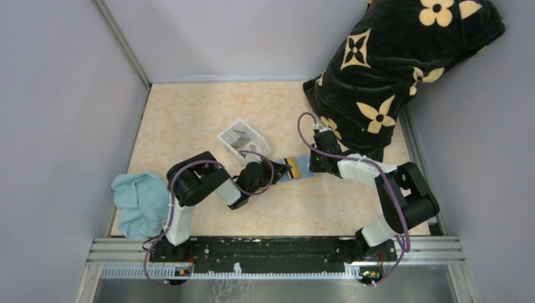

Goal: Put the credit cards into the card holder
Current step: Insert the credit card into the card holder.

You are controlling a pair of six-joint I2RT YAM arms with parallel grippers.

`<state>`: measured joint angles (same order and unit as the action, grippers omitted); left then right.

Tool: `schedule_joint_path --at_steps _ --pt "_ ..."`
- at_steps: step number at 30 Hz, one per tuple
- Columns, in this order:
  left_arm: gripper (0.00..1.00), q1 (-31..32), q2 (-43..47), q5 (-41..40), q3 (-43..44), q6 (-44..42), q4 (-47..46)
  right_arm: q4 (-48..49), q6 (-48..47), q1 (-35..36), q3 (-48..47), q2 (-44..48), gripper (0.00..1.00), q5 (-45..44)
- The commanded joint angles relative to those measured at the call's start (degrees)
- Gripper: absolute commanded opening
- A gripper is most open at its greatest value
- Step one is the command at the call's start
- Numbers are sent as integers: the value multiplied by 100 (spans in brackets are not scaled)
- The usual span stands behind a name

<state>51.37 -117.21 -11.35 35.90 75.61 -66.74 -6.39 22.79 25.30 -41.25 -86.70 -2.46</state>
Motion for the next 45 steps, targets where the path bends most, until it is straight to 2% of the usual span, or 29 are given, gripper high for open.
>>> schedule_joint_path --at_steps 1,15,32,41,43,45 --pt "0 59 -204 -74 -50 -36 -505 -20 -11 -87 203 -225 0 -135" --pt "0 134 -442 -58 -5 155 -621 -2 -7 -95 276 -203 0 -122" --pt "0 137 -702 391 396 272 -428 -19 -2 -122 303 -211 0 -61" --pt "0 144 -763 598 654 187 -22 -43 -2 -122 302 -191 0 -9" --pt "9 143 -691 629 655 136 222 -54 -2 -122 302 -176 0 -9" --pt "27 143 -571 658 666 21 568 -70 -7 -126 302 -150 0 -22"
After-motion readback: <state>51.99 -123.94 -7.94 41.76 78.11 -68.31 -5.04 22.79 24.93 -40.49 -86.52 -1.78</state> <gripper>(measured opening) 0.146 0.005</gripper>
